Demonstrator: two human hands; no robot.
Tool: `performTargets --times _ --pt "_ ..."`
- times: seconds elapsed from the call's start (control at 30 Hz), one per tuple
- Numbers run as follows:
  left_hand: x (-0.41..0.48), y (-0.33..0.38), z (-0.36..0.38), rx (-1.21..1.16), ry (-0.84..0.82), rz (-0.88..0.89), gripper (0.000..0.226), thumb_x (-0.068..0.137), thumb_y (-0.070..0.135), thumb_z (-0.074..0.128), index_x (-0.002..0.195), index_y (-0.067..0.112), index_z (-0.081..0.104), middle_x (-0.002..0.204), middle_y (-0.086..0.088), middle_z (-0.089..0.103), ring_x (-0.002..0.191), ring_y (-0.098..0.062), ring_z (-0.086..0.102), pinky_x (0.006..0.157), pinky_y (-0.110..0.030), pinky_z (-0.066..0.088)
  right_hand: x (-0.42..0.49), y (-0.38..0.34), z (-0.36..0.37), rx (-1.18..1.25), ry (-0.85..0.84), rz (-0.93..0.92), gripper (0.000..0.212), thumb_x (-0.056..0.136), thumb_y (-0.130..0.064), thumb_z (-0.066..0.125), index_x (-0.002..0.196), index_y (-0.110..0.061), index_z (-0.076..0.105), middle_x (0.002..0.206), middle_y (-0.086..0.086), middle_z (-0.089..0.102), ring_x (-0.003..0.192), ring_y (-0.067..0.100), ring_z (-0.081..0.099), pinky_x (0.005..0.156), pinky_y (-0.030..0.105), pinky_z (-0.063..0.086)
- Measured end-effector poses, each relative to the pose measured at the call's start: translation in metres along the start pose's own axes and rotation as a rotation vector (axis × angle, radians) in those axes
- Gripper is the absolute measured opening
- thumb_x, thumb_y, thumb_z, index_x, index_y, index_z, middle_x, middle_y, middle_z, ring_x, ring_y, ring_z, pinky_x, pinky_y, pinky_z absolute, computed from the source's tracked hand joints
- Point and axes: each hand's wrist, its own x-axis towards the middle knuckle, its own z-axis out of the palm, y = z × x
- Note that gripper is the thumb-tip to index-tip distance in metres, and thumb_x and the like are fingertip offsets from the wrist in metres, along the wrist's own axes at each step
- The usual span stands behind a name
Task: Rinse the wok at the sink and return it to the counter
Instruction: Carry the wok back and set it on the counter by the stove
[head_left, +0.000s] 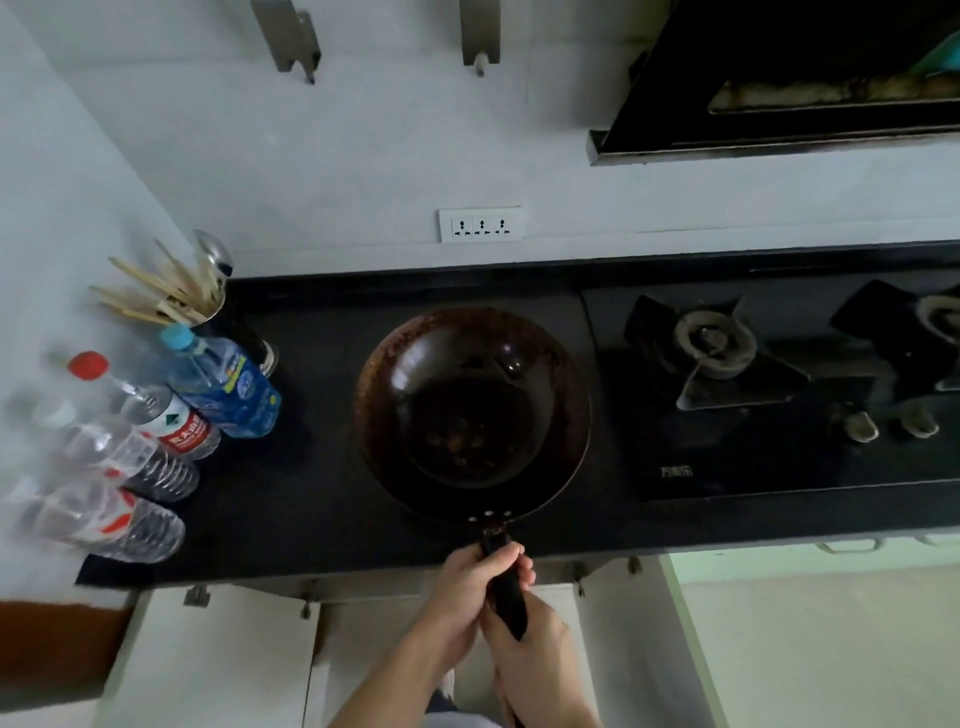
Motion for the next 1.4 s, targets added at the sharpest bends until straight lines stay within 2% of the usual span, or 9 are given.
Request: performTargets --times 0.13,0.27,0.37,0.43,0.67,0.93,1.17,1.27,1.4 --pt "0.016 0.023 -0.02 0.04 -0.05 -0.028 0.013 0.088 0.008 0.068 0.078 0.004 0.076 0.081 -0.017 0.07 0.076 -0.025 0.066 0.081 -0.037 0.049 0.011 -0.024 0.02 0.027 0.057 0.054 0.023 0.089 -0.041 0.065 0.094 -0.019 0.068 0.076 0.002 0.072 0.065 0.011 0.067 0.049 0.012 0.041" --pt "0.033 0.043 -0.032 0.054 -0.108 -0.048 0.011 0.091 0.006 0.064 0.087 0.0 0.072 0.081 -0.015 0.07 0.075 -0.023 0.067 0.078 -0.033 0.053 0.023 -0.039 0.037 0.059 0.113 0.104 0.033 0.084 -0.048 0.065 0.098 -0.019 0.069 0.08 0.006 0.075 0.075 0.023 0.072 0.056 0.02 0.045" --pt "0.043 0.054 -0.04 0.066 -0.153 -0.056 0.01 0.092 0.008 0.064 0.091 0.001 0.07 0.083 -0.013 0.07 0.078 -0.021 0.068 0.079 -0.033 0.053 0.031 -0.051 0.044 0.073 0.131 0.111 0.027 0.086 -0.046 0.063 0.094 -0.021 0.068 0.073 0.004 0.073 0.064 0.017 0.068 0.054 0.022 0.045" --pt "0.049 0.06 -0.044 0.082 -0.175 -0.061 0.011 0.092 0.009 0.063 0.091 0.001 0.071 0.084 -0.013 0.07 0.08 -0.022 0.068 0.081 -0.034 0.053 0.035 -0.055 0.048 0.079 0.147 0.11 0.025 0.087 -0.044 0.064 0.094 -0.021 0.068 0.073 0.004 0.073 0.064 0.016 0.069 0.054 0.021 0.046" --pt "0.062 0.073 -0.053 0.108 -0.209 -0.094 0.011 0.092 0.011 0.064 0.093 0.002 0.071 0.086 -0.012 0.071 0.081 -0.022 0.069 0.079 -0.032 0.054 0.046 -0.069 0.054 0.089 0.175 0.091 0.018 0.093 -0.032 0.063 0.092 -0.015 0.067 0.067 -0.001 0.067 0.053 0.007 0.061 0.044 0.011 0.04" --pt "0.07 0.081 -0.056 0.134 -0.193 -0.113 0.012 0.092 0.011 0.065 0.094 0.001 0.071 0.086 -0.012 0.072 0.082 -0.022 0.07 0.08 -0.034 0.054 0.059 -0.074 0.063 0.084 0.185 0.144 0.019 0.09 -0.036 0.064 0.089 -0.017 0.067 0.066 0.001 0.069 0.052 0.01 0.063 0.045 0.015 0.044" --pt "0.071 0.08 -0.057 0.134 -0.196 -0.13 0.014 0.092 0.012 0.065 0.095 0.001 0.072 0.091 -0.014 0.073 0.086 -0.023 0.071 0.083 -0.034 0.054 0.059 -0.076 0.06 0.087 0.136 0.163 0.022 0.091 -0.037 0.064 0.093 -0.015 0.066 0.065 0.001 0.067 0.048 0.007 0.06 0.042 0.013 0.039" --pt "0.071 0.083 -0.055 0.127 -0.199 -0.142 0.017 0.093 0.012 0.064 0.099 -0.001 0.072 0.097 -0.015 0.075 0.09 -0.023 0.072 0.082 -0.033 0.055 0.057 -0.079 0.053 0.135 0.063 0.127 0.02 0.092 -0.03 0.064 0.085 -0.011 0.064 0.056 0.0 0.062 0.037 0.005 0.054 0.041 0.018 0.04" --pt "0.07 0.088 -0.054 0.093 -0.204 -0.171 0.024 0.094 0.01 0.063 0.111 -0.007 0.068 0.112 -0.019 0.073 0.099 -0.025 0.073 0.082 -0.03 0.057 0.056 -0.08 0.044 0.318 -0.027 0.106 0.023 0.096 -0.018 0.059 0.078 -0.002 0.059 0.052 0.003 0.059 0.038 0.017 0.053 0.039 0.027 0.043"
